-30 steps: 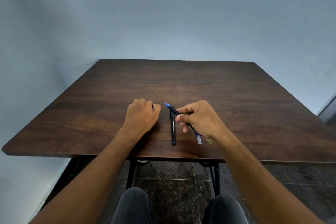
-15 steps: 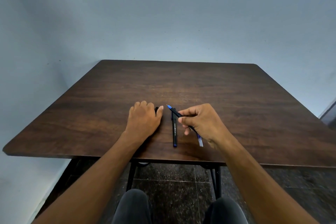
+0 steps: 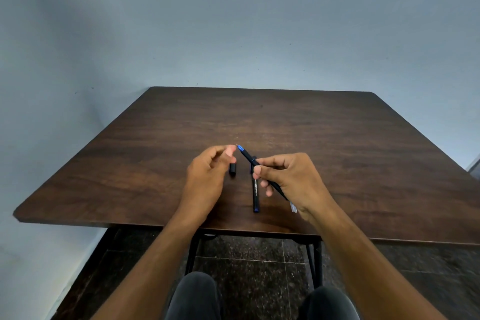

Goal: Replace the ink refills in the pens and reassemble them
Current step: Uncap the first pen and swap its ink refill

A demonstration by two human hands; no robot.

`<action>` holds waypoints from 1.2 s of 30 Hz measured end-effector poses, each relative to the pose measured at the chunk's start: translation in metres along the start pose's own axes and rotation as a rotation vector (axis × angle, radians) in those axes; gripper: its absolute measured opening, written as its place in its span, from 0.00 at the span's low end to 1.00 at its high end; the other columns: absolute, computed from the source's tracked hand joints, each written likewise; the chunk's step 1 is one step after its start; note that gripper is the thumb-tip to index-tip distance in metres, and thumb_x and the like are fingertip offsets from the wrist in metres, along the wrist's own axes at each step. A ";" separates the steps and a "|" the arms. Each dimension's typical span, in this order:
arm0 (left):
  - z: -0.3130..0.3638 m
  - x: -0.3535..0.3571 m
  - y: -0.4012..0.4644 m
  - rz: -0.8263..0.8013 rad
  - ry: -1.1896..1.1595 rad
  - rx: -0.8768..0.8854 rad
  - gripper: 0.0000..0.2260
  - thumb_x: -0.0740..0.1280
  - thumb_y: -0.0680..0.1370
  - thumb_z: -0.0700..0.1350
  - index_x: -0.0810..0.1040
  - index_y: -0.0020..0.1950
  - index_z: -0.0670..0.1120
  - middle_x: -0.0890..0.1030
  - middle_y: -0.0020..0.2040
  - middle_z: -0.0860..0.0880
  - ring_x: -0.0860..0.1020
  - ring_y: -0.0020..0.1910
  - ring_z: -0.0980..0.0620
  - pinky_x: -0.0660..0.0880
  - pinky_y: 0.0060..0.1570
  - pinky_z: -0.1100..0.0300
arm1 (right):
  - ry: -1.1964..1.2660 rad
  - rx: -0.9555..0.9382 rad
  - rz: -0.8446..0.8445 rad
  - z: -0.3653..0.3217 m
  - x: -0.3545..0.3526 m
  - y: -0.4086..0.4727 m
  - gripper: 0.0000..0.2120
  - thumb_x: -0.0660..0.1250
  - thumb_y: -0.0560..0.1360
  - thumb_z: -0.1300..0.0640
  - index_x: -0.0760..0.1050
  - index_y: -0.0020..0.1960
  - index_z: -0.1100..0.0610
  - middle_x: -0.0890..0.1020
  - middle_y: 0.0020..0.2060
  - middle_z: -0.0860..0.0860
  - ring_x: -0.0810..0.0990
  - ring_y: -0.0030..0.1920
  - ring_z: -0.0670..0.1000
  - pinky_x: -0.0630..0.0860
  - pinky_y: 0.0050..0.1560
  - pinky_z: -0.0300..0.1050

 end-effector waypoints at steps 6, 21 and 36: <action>0.004 0.020 -0.013 -0.166 -0.469 -0.193 0.12 0.63 0.83 0.44 0.82 0.63 0.45 0.86 0.57 0.49 0.74 0.45 0.56 0.68 0.40 0.64 | 0.058 -0.003 -0.058 0.002 0.012 -0.002 0.05 0.72 0.78 0.64 0.85 0.51 0.65 0.85 0.35 0.56 0.77 0.31 0.48 0.75 0.30 0.41; -0.007 0.022 -0.007 0.043 -0.645 -0.342 0.10 0.78 0.66 0.48 0.86 0.41 0.43 0.84 0.38 0.49 0.68 0.31 0.58 0.66 0.33 0.64 | -0.053 -0.106 -0.064 -0.004 0.011 0.000 0.10 0.73 0.77 0.62 0.88 0.43 0.49 0.85 0.35 0.59 0.77 0.32 0.46 0.73 0.30 0.39; 0.000 0.023 -0.013 -0.201 -0.615 -0.249 0.12 0.67 0.80 0.39 0.82 0.62 0.47 0.86 0.58 0.49 0.79 0.48 0.59 0.66 0.44 0.60 | -0.032 -0.108 -0.084 -0.006 0.011 -0.002 0.09 0.72 0.77 0.63 0.88 0.43 0.52 0.85 0.37 0.62 0.77 0.32 0.48 0.74 0.30 0.40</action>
Point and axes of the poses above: each hand's wrist, its own y-axis towards the middle knuckle, its own x-axis out of the palm, z = x × y, the point moved 7 cm from there along y, towards the middle knuckle
